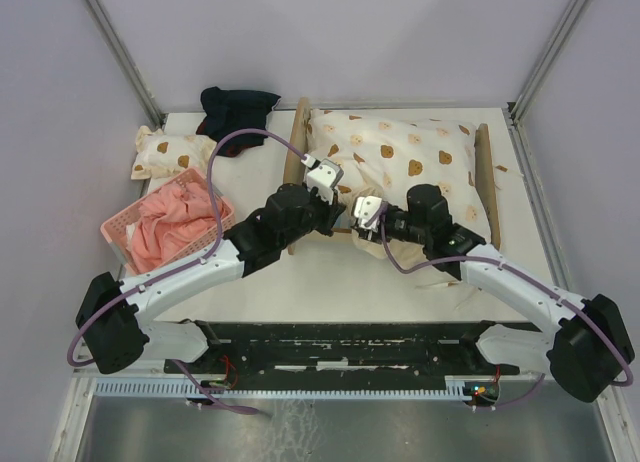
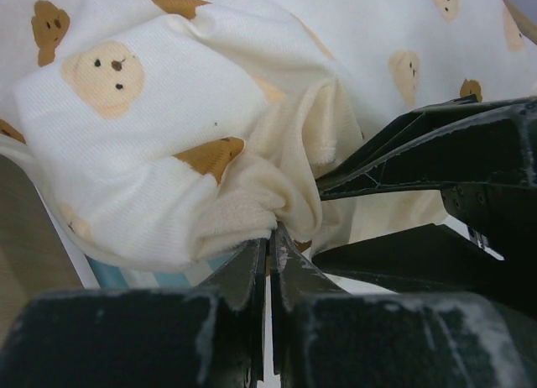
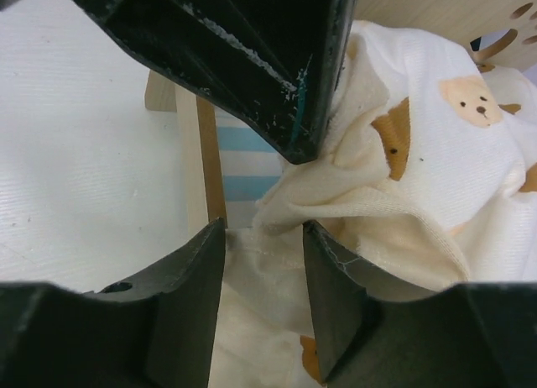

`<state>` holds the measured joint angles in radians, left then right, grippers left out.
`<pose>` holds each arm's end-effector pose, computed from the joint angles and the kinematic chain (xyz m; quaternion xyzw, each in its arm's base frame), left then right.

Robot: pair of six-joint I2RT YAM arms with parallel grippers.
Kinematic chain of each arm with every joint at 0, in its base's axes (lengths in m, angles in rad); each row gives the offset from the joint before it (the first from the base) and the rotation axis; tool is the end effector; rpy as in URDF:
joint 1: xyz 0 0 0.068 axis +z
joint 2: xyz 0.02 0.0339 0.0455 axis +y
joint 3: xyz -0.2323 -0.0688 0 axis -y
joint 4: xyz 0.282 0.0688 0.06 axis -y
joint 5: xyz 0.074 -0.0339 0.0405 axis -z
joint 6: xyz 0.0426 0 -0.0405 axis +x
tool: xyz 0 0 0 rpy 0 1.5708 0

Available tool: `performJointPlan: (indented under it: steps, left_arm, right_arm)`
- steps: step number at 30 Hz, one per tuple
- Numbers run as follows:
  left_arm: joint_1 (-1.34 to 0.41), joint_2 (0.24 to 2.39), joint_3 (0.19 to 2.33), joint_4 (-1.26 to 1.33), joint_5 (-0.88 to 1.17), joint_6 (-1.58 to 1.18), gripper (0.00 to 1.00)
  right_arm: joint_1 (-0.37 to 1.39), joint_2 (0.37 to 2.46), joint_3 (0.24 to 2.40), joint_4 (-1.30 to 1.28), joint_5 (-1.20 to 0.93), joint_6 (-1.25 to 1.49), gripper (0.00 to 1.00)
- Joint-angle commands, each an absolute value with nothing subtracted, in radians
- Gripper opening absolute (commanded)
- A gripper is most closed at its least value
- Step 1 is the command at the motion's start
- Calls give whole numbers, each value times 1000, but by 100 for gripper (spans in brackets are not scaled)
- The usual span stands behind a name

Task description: Set up the pet bed

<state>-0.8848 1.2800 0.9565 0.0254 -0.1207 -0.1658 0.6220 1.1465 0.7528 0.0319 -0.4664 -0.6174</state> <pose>0.2263 -0.2684 0.2691 0.2489 0.7641 -0.2555 0.5375 0.2429 0.1977 0.2328 -0.5719 0.5754 0.1914 0.5525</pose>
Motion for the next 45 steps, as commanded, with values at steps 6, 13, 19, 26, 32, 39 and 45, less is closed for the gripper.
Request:
performJointPlan:
  steps: [6, 13, 19, 26, 32, 39, 45]
  left_arm:
    - [-882, 1230, 983, 77, -120, -178, 3]
    - [-882, 1220, 979, 49, -150, -164, 6]
    - [-882, 1180, 951, -9, -251, -119, 14]
    - [-881, 1146, 943, -68, -247, -93, 29]
    - [-882, 1136, 908, -44, -169, -93, 39]
    - [-883, 1175, 883, -14, -113, -126, 51]
    - [-883, 1182, 839, 14, -152, -168, 59]
  right_arm:
    - [630, 1155, 813, 152, -423, -483, 24]
    - [629, 1182, 889, 81, -333, -292, 2]
    - [627, 1144, 896, 75, -301, -181, 2]
    - [598, 1135, 919, 56, -198, -67, 2]
    - [581, 1158, 948, 69, -153, -5, 2]
    - [558, 1213, 990, 74, -124, 27, 2]
    - [546, 1231, 998, 83, -90, 31, 2]
